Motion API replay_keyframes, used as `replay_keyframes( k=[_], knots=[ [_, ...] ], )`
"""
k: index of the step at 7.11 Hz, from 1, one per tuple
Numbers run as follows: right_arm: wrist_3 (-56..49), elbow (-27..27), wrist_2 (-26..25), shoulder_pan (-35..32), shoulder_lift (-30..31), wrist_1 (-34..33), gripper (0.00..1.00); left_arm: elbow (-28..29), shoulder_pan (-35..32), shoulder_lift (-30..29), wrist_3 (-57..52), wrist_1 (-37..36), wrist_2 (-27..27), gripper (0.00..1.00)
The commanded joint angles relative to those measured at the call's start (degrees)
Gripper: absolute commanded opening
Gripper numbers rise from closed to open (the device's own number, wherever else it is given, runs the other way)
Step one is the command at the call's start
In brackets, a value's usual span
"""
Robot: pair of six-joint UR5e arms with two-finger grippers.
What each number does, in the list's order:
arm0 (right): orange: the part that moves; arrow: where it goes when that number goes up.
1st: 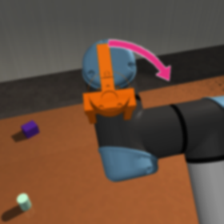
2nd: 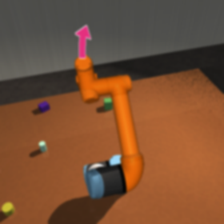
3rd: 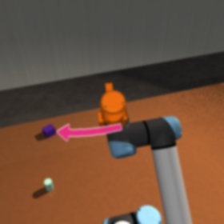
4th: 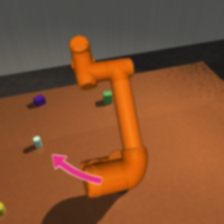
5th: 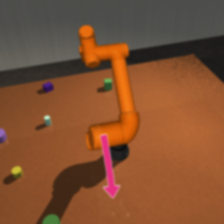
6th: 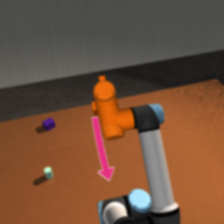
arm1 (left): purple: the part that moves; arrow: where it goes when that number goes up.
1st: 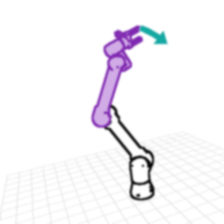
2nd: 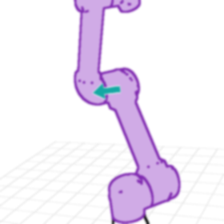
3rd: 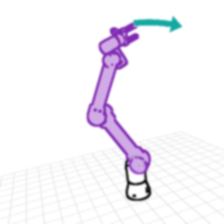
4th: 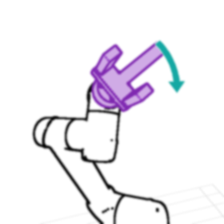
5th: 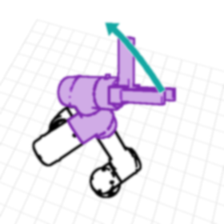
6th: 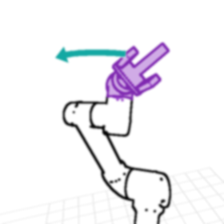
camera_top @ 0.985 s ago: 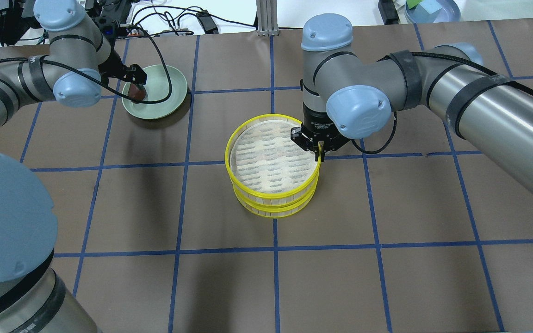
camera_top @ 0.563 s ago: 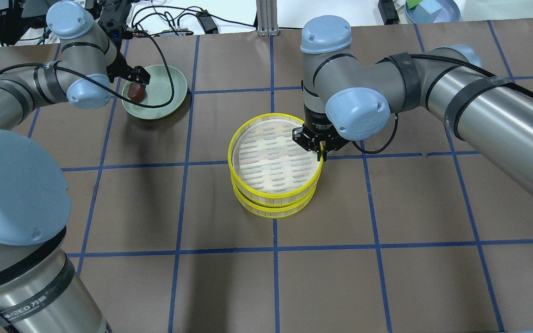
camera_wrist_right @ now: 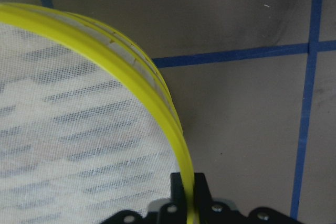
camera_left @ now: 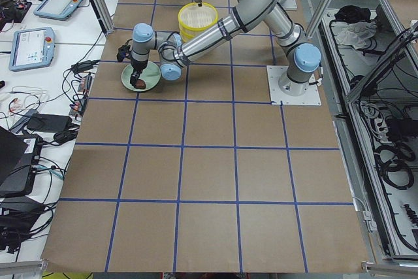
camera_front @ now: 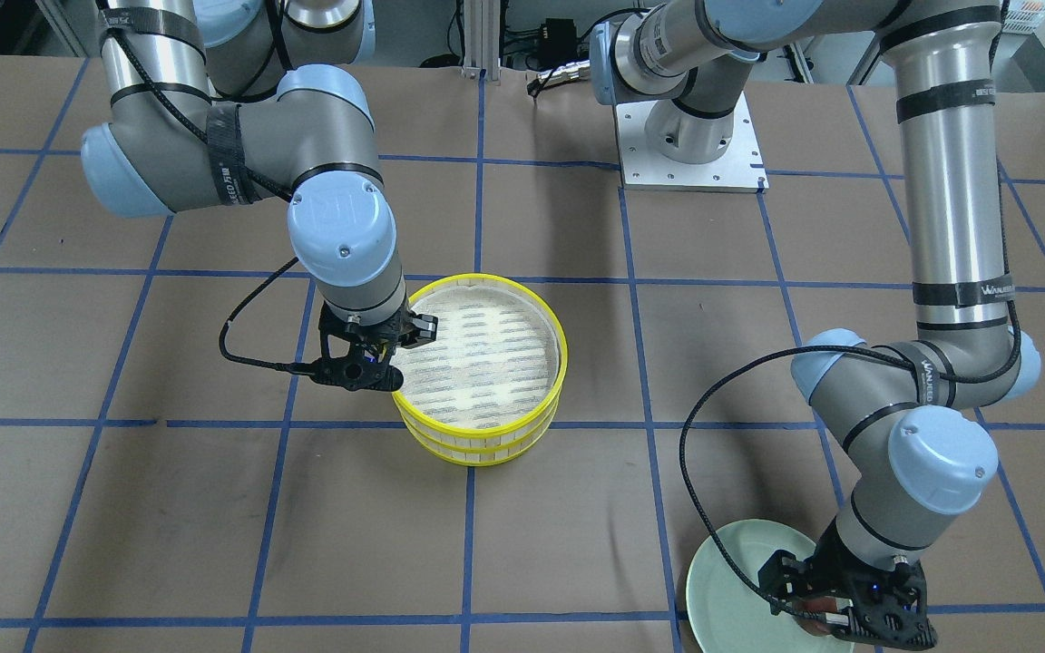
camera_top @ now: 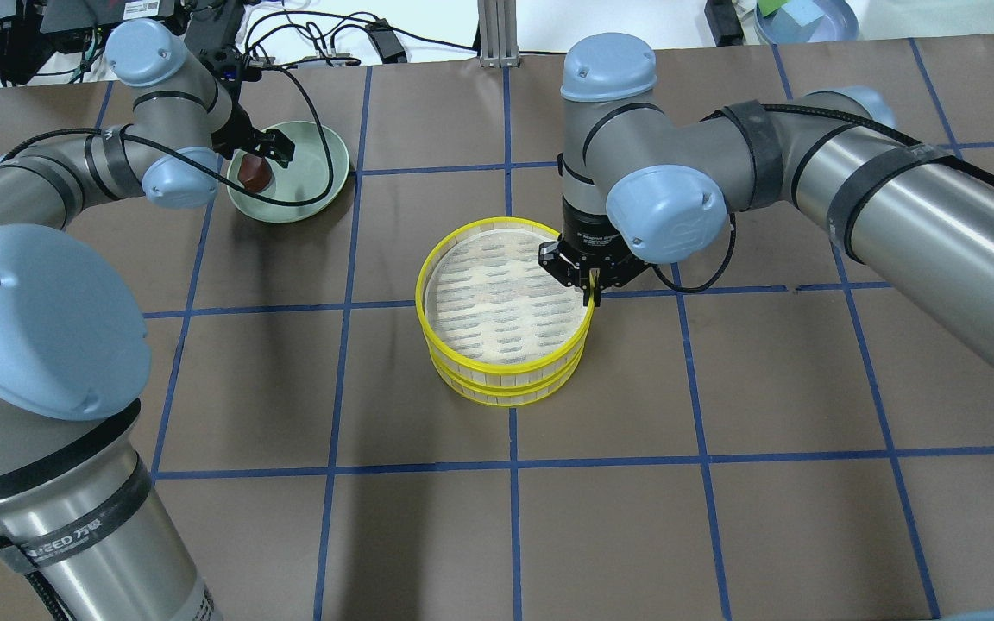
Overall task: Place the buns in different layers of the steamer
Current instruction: 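Grasp the brown bun on the plate with the left gripper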
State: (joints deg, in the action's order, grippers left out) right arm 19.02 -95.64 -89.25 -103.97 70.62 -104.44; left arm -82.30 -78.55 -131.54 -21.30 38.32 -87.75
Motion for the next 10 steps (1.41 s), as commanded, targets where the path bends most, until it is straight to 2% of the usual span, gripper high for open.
replay_keyframes(
  k=[1, 3, 4, 5, 6, 7, 10],
  knots=[
    [-1.86, -0.33, -3.79, -0.17, 0.22, 0.63, 0.99, 0.03, 0.59, -0.64, 0.03, -0.18, 1.00, 0.80],
    [-1.88, -0.42, -4.27, -0.18, 0.22, 0.64, 1.00, -0.05, 0.68, -0.64, 0.12, -0.18, 1.00, 0.36],
    [-1.62, -0.42, -4.18, -0.18, 0.04, 0.20, 0.83, -0.05, 0.77, -0.56, 0.03, -0.09, 0.91, 0.07],
    [-1.44, -0.33, -4.00, -0.18, 0.04, 0.46, 0.35, -0.05, 0.77, -0.56, -0.14, 0.17, 0.39, 0.00],
    [-1.44, -0.33, -4.00, -0.18, 0.04, 0.64, 0.10, -0.23, 0.77, -0.47, -0.23, 0.35, 0.39, 0.00],
    [-1.44, -0.33, -3.83, -0.18, 0.22, 0.64, 0.00, -0.23, 0.77, 0.57, 0.20, 0.53, 0.47, 0.00],
    [-1.26, -0.07, -4.09, -0.18, 0.83, 0.47, 0.00, -0.32, 0.16, 5.31, 6.60, 6.48, 0.39, 0.00]
  ],
)
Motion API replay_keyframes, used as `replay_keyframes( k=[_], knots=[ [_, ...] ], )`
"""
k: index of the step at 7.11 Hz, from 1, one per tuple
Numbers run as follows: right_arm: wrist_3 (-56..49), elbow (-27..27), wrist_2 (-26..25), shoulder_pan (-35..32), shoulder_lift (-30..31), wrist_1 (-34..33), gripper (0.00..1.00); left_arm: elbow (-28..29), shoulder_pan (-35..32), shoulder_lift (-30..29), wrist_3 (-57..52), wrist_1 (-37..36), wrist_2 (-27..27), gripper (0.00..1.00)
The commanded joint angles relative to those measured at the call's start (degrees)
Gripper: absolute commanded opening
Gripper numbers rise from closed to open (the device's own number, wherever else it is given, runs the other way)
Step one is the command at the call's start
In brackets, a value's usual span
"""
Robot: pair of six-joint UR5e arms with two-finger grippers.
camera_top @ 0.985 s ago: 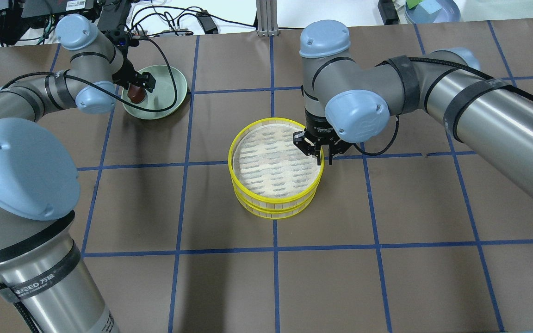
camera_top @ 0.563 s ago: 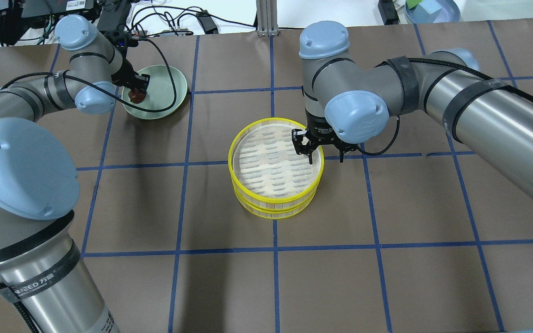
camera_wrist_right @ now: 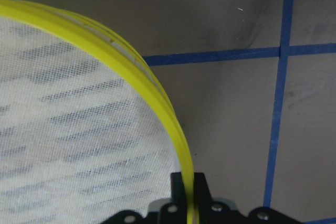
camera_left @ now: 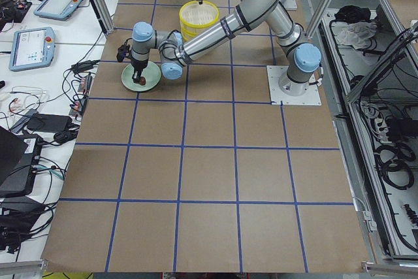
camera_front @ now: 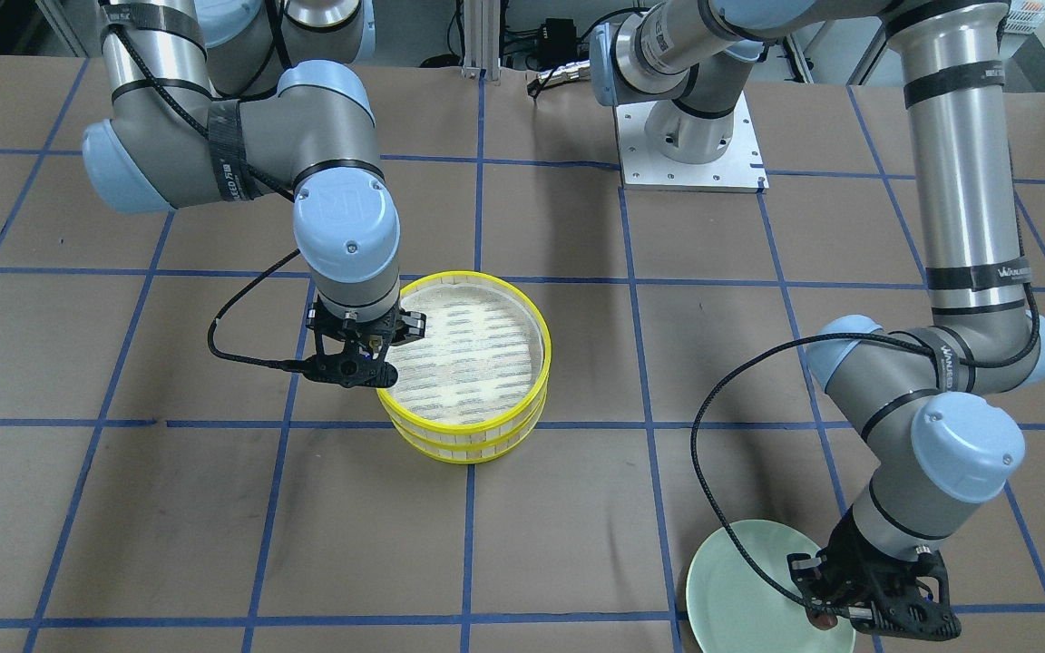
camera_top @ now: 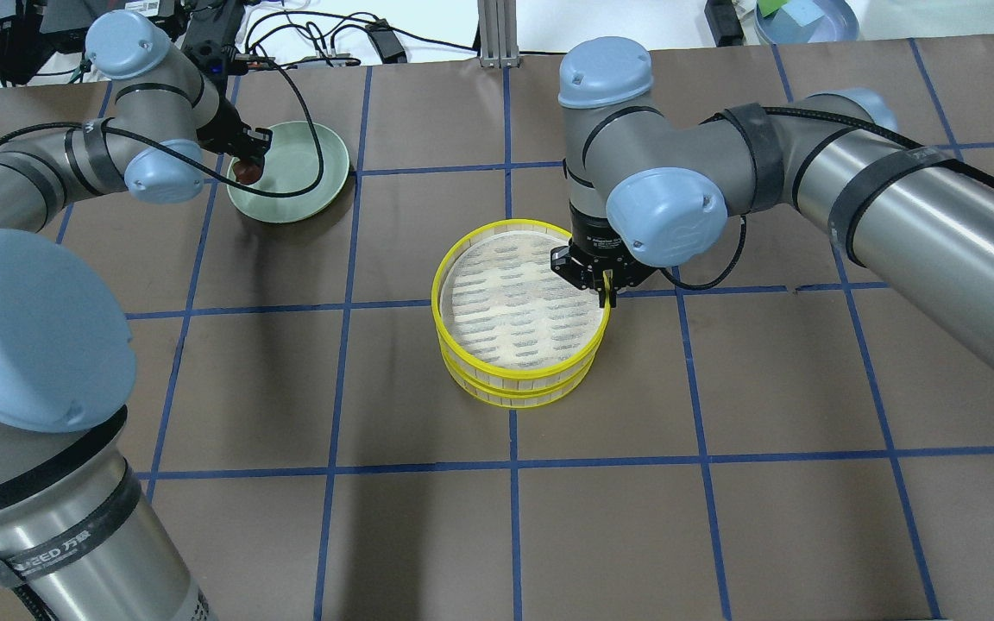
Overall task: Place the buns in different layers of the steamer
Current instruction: 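Lift the brown bun off the plate with the left gripper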
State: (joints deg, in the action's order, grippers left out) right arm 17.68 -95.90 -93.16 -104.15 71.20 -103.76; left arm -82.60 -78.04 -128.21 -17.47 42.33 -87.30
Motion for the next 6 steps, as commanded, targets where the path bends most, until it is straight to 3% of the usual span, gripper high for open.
replay_keyframes(
  k=[1, 6],
  knots=[
    [0.08, 0.53, -0.09, 0.00, 0.95, -0.30, 0.00, -0.27, -0.70, 4.00, 5.40, 4.76, -0.24, 0.00],
    [-0.18, 0.01, -0.70, -1.58, 1.14, -0.82, 0.00, -0.45, -0.71, 8.49, 8.31, 10.83, -3.49, 0.00]
  ],
)
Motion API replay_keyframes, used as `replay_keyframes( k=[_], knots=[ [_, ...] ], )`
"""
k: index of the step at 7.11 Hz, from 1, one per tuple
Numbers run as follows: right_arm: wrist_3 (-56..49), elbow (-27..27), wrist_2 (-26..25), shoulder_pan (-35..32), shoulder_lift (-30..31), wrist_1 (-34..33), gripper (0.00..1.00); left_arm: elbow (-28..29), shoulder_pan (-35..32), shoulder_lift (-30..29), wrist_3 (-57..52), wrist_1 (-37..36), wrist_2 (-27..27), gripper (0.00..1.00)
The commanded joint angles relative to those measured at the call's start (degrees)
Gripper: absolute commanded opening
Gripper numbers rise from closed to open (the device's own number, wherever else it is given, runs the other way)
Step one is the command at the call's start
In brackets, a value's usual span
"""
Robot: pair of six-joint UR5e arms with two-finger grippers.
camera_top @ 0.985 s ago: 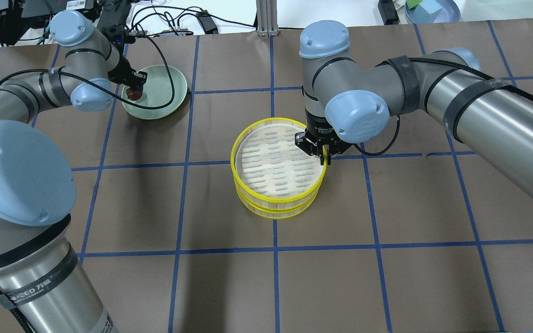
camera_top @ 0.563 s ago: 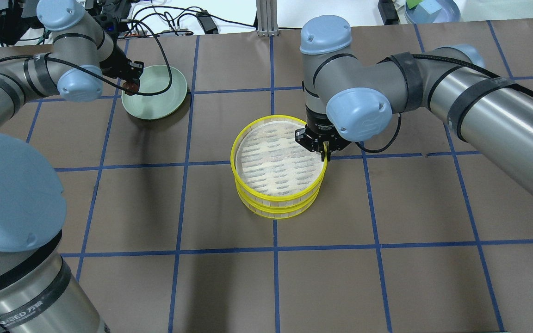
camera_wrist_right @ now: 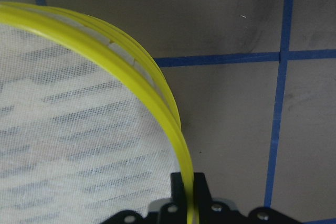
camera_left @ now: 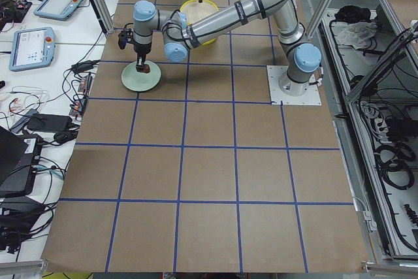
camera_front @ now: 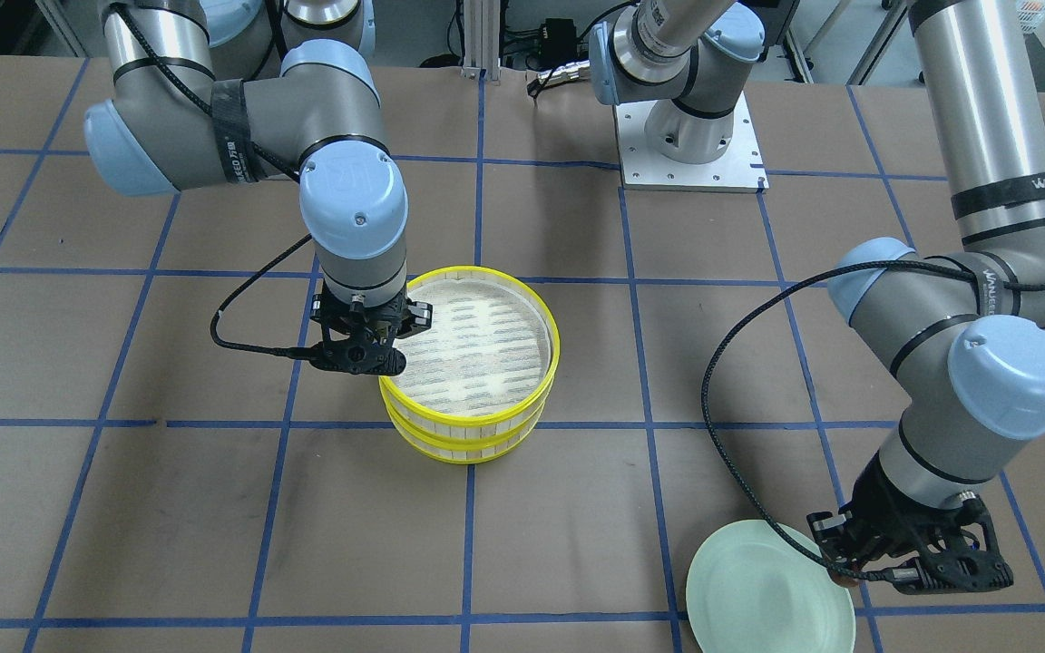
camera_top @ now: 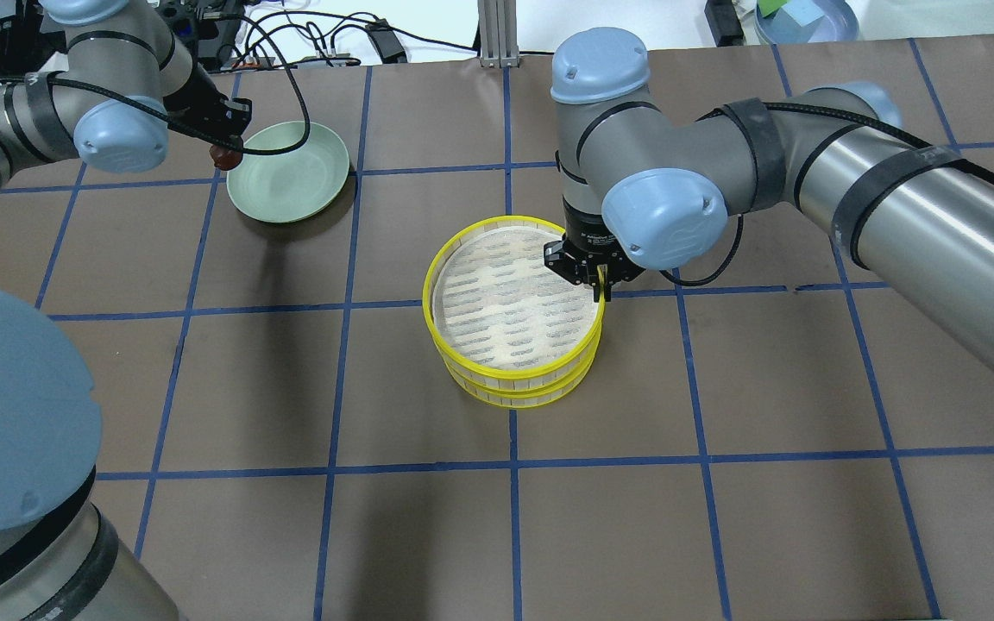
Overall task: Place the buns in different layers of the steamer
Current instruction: 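Lift the brown bun off the plate with the left gripper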
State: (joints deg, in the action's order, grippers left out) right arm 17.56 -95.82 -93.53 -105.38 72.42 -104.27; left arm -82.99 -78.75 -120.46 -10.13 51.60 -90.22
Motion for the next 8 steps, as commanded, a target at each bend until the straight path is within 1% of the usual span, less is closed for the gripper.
replay_keyframes(
  k=[1, 2, 3, 7, 8],
  knots=[
    [-0.16, -0.07, -0.68, -0.36, -0.09, -0.40, 0.00, -0.07, 0.00, 1.19, 4.29, 3.40, -0.48, 0.00],
    [-0.25, -0.07, -2.51, -0.36, -0.26, -0.40, 0.00, -0.15, 0.00, 1.80, 4.33, 3.94, -0.57, 0.00],
    [-0.07, -0.16, -1.84, -0.36, -0.44, -0.40, 0.00, -0.24, 0.00, 1.89, 4.76, 4.21, -0.57, 0.00],
    [-0.07, -0.25, -2.44, -0.36, -0.62, -0.32, 0.00, -0.86, -0.27, 2.77, 5.81, 4.21, 0.04, 0.00],
    [-0.07, -0.51, -2.44, -0.36, -0.70, -0.23, 0.00, -0.86, -1.05, 2.68, 10.00, 4.21, 0.14, 0.00]
  ],
)
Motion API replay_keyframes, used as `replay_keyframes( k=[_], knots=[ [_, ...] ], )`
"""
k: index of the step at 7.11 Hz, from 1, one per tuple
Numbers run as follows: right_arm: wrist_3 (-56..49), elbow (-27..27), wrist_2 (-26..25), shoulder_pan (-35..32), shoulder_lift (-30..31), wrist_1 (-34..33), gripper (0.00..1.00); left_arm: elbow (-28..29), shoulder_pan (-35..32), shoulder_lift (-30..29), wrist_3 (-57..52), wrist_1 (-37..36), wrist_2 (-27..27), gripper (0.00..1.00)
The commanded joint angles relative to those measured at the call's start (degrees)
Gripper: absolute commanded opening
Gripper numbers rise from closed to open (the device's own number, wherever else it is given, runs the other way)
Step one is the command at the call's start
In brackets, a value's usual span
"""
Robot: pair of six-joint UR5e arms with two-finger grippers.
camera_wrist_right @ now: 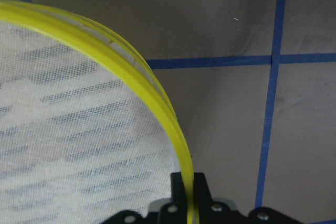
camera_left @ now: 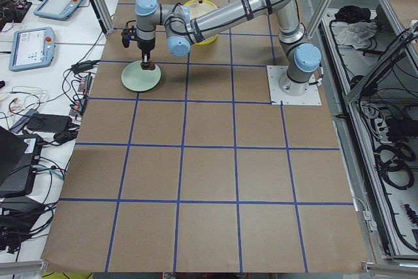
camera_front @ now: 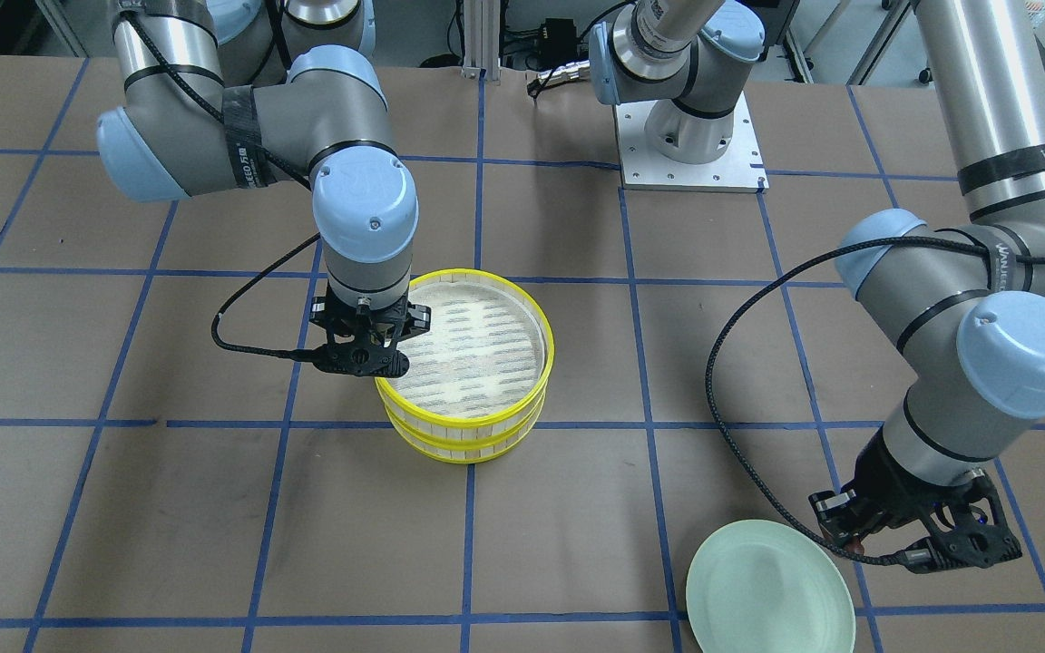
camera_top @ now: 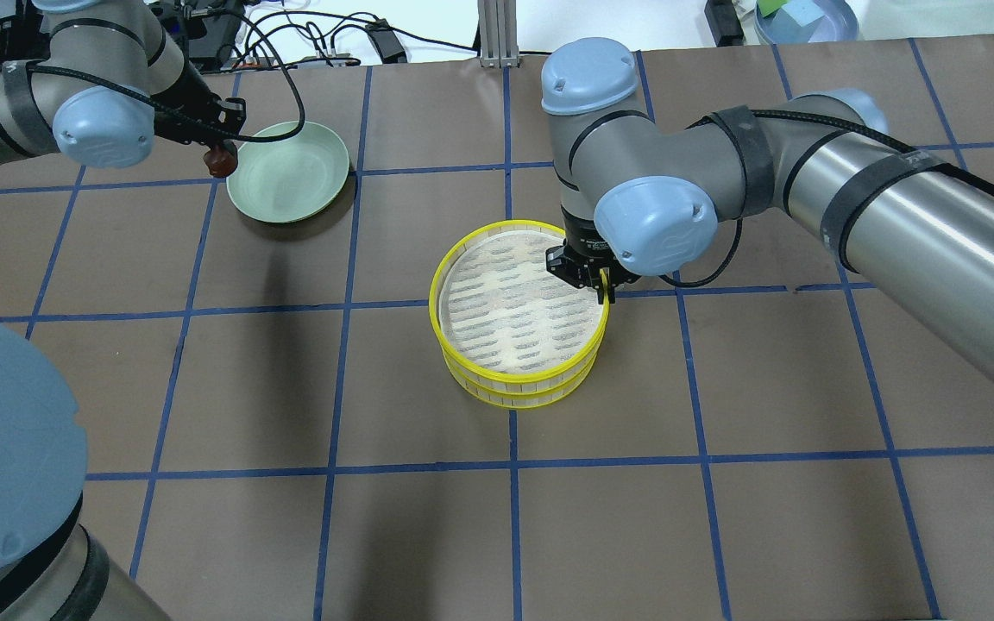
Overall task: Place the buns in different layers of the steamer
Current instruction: 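Lift the brown bun off the plate with the left gripper, then release the top tier rim and raise the right gripper while left holds bun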
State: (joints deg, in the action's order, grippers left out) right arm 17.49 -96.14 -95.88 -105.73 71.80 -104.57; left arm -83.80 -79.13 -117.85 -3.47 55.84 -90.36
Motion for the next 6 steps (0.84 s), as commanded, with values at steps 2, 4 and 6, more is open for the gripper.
replay_keyframes(
  k=[2, 4, 6],
  knots=[
    [0.09, -1.50, -0.19, 0.00, 0.01, -0.20, 0.00, -0.04, -2.69, 1.56, 5.04, 1.10, -0.43, 0.00],
    [0.09, -1.50, 0.16, 0.00, 0.18, 0.06, 0.94, -0.05, -3.66, 3.49, 8.81, 3.47, -0.25, 0.00],
    [-0.61, 0.68, 0.25, 0.61, 2.63, -0.11, 1.00, -0.04, -6.55, 5.69, 14.51, 5.32, -0.16, 0.00]
  ],
)
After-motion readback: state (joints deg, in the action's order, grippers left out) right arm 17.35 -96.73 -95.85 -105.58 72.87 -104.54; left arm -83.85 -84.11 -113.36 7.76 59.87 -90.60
